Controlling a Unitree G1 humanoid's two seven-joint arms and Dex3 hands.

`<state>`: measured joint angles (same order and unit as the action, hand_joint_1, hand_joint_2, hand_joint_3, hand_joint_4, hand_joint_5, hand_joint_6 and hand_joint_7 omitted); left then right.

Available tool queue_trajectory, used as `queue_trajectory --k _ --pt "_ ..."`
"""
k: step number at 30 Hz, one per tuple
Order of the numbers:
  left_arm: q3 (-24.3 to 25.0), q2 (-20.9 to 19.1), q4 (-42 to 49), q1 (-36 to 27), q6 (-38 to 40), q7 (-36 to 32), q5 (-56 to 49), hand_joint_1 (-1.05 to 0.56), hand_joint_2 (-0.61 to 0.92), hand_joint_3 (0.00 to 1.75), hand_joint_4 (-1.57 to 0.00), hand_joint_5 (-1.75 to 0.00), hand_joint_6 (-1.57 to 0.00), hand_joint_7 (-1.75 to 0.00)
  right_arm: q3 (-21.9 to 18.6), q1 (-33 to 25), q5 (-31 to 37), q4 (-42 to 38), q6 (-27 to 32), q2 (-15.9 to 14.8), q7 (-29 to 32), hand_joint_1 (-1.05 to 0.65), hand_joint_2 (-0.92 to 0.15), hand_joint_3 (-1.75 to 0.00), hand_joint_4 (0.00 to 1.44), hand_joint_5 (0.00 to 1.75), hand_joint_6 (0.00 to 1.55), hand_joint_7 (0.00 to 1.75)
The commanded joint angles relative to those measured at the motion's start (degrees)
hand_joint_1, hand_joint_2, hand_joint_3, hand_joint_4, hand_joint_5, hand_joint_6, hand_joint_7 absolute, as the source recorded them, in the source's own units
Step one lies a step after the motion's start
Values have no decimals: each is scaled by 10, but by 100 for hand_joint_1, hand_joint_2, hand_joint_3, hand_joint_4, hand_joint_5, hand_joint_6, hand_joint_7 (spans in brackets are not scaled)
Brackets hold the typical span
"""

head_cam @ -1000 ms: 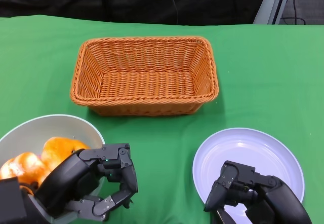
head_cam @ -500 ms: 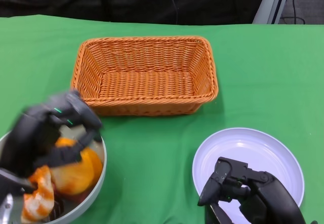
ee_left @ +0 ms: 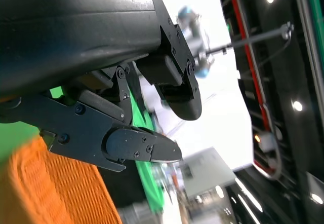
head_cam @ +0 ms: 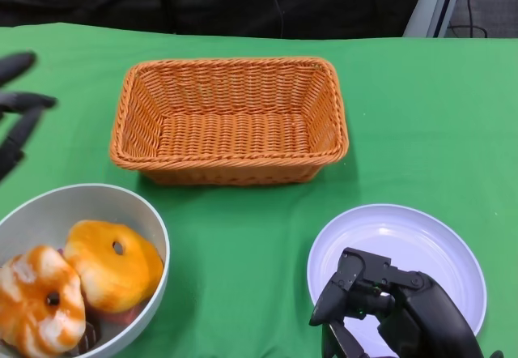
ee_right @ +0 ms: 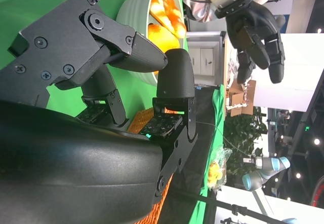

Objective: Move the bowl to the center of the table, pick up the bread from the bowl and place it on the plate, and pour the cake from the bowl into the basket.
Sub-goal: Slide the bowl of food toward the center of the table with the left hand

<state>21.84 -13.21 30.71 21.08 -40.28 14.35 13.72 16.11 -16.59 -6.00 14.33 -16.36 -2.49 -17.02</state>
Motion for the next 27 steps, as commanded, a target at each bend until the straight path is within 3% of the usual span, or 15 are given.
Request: queue_trajectory --k 1,6,10,15,21,27 --pt "16 -40 71 26 -10 -45 -31 -59 92 25 -69 -67 -85 -9 -5 1 -3 -4 -2 -1 3 -27 -50 -107 75 166 73 140" --pt "8 -70 172 51 18 -117 -80 -54 92 29 -70 -47 -81 -2 -3 6 1 -12 -11 -1 3 -27 -51 -106 75 167 72 140" --pt "-2 -80 195 57 26 -136 -93 -51 92 33 -68 -36 -76 0 -2 6 0 -11 -4 -1 4 -28 -51 -104 76 165 74 139" --pt "-51 -131 259 78 152 -228 -182 -61 92 50 -50 -15 -61 0 2 12 4 -16 -10 5 8 -28 -52 -103 76 165 74 138" --pt "-82 -158 270 97 265 -181 -188 -65 92 65 -28 -1 -30 0 4 14 2 -19 -13 6 10 -29 -52 -101 76 164 75 136" --pt "-116 -176 275 113 366 -115 -193 -61 92 72 -25 -1 -28 0 5 14 -2 -17 -8 7 8 -29 -53 -100 76 165 75 136"
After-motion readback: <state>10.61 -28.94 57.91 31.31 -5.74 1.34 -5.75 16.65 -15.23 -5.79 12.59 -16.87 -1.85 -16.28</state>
